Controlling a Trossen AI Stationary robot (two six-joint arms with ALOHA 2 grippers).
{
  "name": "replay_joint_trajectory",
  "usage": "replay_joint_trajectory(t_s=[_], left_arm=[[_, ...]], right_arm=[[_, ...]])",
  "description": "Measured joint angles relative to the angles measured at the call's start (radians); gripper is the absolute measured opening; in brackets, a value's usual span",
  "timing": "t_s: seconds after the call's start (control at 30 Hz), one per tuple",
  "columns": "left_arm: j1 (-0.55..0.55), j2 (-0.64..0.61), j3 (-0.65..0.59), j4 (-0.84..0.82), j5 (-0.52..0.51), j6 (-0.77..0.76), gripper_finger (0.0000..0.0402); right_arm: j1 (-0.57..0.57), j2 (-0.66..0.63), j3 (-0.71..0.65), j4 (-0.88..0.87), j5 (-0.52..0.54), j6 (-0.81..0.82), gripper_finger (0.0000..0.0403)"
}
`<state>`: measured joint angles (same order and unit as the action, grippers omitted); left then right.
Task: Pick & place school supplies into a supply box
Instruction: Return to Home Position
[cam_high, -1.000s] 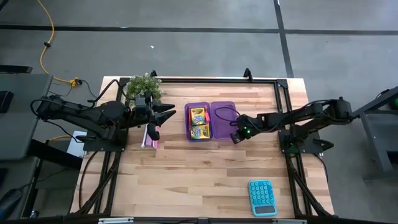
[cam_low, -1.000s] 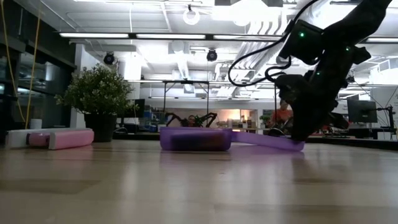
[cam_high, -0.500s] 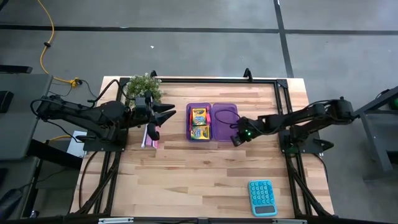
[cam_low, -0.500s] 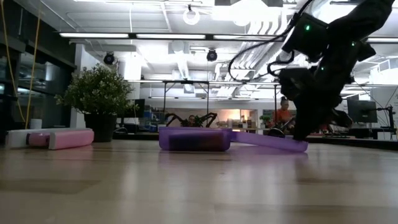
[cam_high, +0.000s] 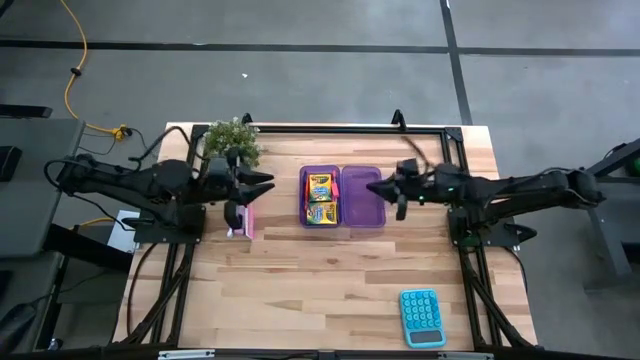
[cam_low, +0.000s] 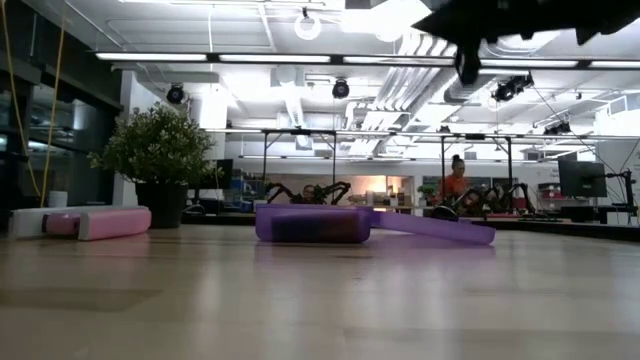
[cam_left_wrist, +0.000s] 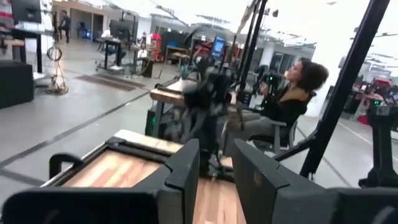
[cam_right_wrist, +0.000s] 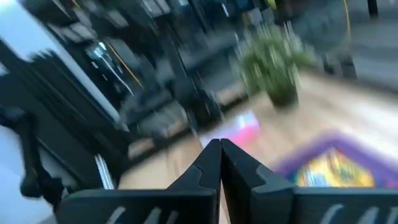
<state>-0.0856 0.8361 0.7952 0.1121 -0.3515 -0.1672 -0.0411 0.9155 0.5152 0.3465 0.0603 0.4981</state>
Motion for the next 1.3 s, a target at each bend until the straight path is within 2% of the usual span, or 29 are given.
replay_joint_trajectory(t_s=[0.17,0.3,0.4,0.8,0.9,1.1,1.3], left_arm=[[0.000,-0.084,0.000,-0.108,-0.002,-0.007,0.0059],[0.000,-0.111,0.000,-0.147,-0.003,-0.014,0.0029],[0.000,-0.111,0.000,-0.148,0.000,-0.014,0.0006],[0.000,-0.093,0.000,-0.147,0.001,-0.078,0.0001],[0.000,-0.113,-0.001,-0.190,0.000,-0.081,0.0000],[0.019,-0.234,-0.069,-0.258,-0.026,-0.046,0.0000],[0.048,-0.449,-0.262,-0.160,0.058,-0.069,0.0000]], right_arm=[[0.000,-0.049,0.000,0.140,-0.030,-0.133,0.0000],[0.005,-0.069,0.000,0.183,-0.069,-0.250,0.0000],[0.012,-0.070,0.001,0.195,-0.069,-0.279,0.0000],[0.015,-0.069,0.001,0.181,-0.069,-0.282,0.0000],[0.015,-0.069,0.001,0.181,-0.069,-0.271,0.0000],[0.015,-0.069,0.001,0.175,-0.074,-0.246,0.0000],[0.015,-0.069,0.001,0.169,-0.077,-0.183,0.0000]])
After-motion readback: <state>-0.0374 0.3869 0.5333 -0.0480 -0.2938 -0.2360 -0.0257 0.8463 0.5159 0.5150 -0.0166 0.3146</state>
